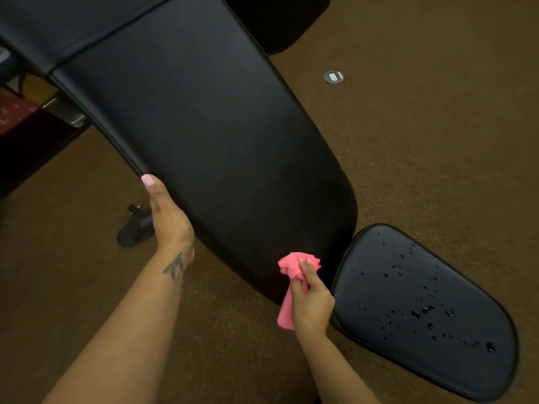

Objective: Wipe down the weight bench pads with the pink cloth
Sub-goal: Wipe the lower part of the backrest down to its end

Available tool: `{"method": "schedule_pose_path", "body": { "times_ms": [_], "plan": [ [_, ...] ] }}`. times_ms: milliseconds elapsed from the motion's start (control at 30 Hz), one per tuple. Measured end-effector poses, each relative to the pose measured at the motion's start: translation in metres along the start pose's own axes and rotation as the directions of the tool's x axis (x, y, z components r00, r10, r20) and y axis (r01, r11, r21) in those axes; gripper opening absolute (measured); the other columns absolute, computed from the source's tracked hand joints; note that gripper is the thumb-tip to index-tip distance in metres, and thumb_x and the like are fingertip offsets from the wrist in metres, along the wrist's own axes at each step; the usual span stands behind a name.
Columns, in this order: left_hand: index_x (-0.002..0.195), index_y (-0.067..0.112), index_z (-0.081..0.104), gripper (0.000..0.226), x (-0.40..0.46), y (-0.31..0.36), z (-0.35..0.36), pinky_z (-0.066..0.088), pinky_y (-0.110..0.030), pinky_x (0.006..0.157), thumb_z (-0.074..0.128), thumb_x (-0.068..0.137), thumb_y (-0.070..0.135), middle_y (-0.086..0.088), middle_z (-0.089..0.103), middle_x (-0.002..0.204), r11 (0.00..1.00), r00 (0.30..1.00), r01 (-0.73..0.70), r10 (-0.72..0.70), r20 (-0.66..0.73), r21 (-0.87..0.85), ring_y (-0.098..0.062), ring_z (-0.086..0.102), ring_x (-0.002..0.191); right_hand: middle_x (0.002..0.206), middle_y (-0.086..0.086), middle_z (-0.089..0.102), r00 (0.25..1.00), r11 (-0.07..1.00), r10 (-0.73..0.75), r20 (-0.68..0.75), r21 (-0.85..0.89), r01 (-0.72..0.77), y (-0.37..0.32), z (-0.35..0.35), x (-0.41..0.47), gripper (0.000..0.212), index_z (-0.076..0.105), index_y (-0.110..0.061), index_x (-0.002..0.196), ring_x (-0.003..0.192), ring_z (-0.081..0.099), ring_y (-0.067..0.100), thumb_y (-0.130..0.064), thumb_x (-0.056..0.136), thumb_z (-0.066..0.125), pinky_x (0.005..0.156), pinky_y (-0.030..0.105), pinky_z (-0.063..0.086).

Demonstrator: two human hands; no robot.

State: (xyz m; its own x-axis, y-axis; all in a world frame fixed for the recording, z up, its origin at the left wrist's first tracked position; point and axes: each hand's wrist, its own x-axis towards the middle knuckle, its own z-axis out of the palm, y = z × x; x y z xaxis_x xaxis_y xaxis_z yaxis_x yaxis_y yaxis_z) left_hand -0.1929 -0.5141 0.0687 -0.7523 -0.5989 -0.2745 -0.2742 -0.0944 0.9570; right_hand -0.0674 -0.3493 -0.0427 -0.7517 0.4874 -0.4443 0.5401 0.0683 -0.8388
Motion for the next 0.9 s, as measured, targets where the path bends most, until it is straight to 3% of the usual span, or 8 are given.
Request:
{"method": "schedule_pose_path", "body": {
  "times_ms": [67, 200, 267, 400, 500, 700, 800, 900],
  "plan": [
    [0.151, 0.020, 0.028, 0.076, 0.002, -0.001, 0.000, 0.024, -0.027, 0.116, 0.015, 0.094, 0.068, 0.009, 0.035, 0.152, 1.000, 1.000, 0.002, -0.002, 0.003, -0.001, -0.010, 0.032, 0.139, 0.129, -0.006, 0.057, 0.996, 0.998, -0.067, 0.053, -0.011, 0.067, -0.008, 0.003, -0.006, 0.049, 0.047, -0.052, 0.109, 0.112, 0.056, 0.012, -0.011, 0.086, 0.062, 0.097, 0.039, 0.048],
    [0.151, 0.022, 0.030, 0.071, 0.001, -0.002, 0.001, 0.027, -0.024, 0.114, 0.016, 0.096, 0.065, 0.015, 0.038, 0.147, 0.998, 0.999, -0.034, 0.035, 0.032, -0.048, -0.006, 0.036, 0.135, 0.131, -0.017, 0.051, 0.984, 0.992, -0.116, 0.132, -0.029, 0.121, 0.005, -0.006, -0.020, 0.056, 0.045, -0.058, 0.102, 0.116, 0.053, 0.005, -0.008, 0.084, 0.064, 0.099, 0.029, 0.045],
    [0.151, 0.023, 0.028, 0.072, 0.000, -0.002, 0.001, 0.025, -0.027, 0.116, 0.016, 0.095, 0.066, 0.012, 0.036, 0.151, 0.999, 0.999, -0.032, 0.033, 0.035, -0.041, -0.008, 0.034, 0.137, 0.132, -0.013, 0.052, 0.992, 0.998, -0.050, 0.113, -0.025, 0.053, 0.016, -0.011, -0.019, 0.051, 0.048, -0.053, 0.105, 0.113, 0.054, 0.006, -0.009, 0.084, 0.064, 0.096, 0.028, 0.046],
    [0.152, 0.023, 0.026, 0.078, 0.004, -0.005, -0.002, 0.025, -0.030, 0.117, 0.016, 0.092, 0.071, 0.011, 0.034, 0.153, 1.000, 0.999, -0.002, 0.003, 0.039, -0.026, -0.010, 0.032, 0.139, 0.129, 0.000, 0.057, 0.996, 0.997, 0.074, 0.048, 0.010, -0.075, 0.023, -0.013, -0.008, 0.041, 0.056, -0.042, 0.113, 0.110, 0.057, 0.017, -0.012, 0.085, 0.063, 0.094, 0.037, 0.049],
    [0.152, 0.022, 0.028, 0.081, 0.005, -0.006, -0.002, 0.025, -0.031, 0.117, 0.017, 0.090, 0.073, 0.010, 0.037, 0.152, 0.999, 1.000, 0.008, -0.008, 0.030, -0.032, -0.010, 0.035, 0.138, 0.128, 0.001, 0.058, 0.999, 0.999, 0.034, 0.032, 0.005, -0.034, 0.013, -0.007, -0.003, 0.043, 0.054, -0.039, 0.118, 0.110, 0.057, 0.017, -0.012, 0.086, 0.061, 0.096, 0.039, 0.048],
    [0.151, 0.020, 0.029, 0.080, 0.004, -0.007, 0.000, 0.026, -0.031, 0.118, 0.018, 0.091, 0.072, 0.011, 0.037, 0.152, 0.998, 1.000, -0.007, 0.008, 0.007, -0.056, -0.009, 0.035, 0.138, 0.130, -0.018, 0.052, 0.977, 0.980, -0.169, 0.134, -0.083, 0.181, 0.004, -0.004, -0.015, 0.056, 0.044, -0.057, 0.107, 0.117, 0.053, 0.007, -0.009, 0.086, 0.062, 0.100, 0.033, 0.046],
    [0.151, 0.021, 0.030, 0.079, 0.004, -0.007, 0.000, 0.026, -0.030, 0.116, 0.017, 0.091, 0.072, 0.011, 0.037, 0.152, 0.999, 1.000, -0.006, 0.007, 0.008, -0.038, -0.009, 0.035, 0.138, 0.127, -0.028, 0.044, 0.981, 0.987, -0.110, 0.160, -0.100, 0.127, 0.019, -0.015, -0.014, 0.059, 0.044, -0.060, 0.102, 0.120, 0.049, 0.003, -0.006, 0.085, 0.061, 0.102, 0.033, 0.044],
    [0.151, 0.021, 0.031, 0.079, 0.004, -0.007, 0.002, 0.026, -0.027, 0.116, 0.017, 0.091, 0.072, 0.011, 0.037, 0.152, 0.999, 1.000, -0.011, 0.010, -0.019, -0.037, -0.008, 0.035, 0.138, 0.131, -0.007, 0.055, 0.995, 0.997, 0.011, 0.102, -0.077, -0.003, 0.030, -0.022, -0.003, 0.048, 0.051, -0.049, 0.110, 0.111, 0.057, 0.012, -0.008, 0.086, 0.061, 0.095, 0.032, 0.049]
  ]
}}
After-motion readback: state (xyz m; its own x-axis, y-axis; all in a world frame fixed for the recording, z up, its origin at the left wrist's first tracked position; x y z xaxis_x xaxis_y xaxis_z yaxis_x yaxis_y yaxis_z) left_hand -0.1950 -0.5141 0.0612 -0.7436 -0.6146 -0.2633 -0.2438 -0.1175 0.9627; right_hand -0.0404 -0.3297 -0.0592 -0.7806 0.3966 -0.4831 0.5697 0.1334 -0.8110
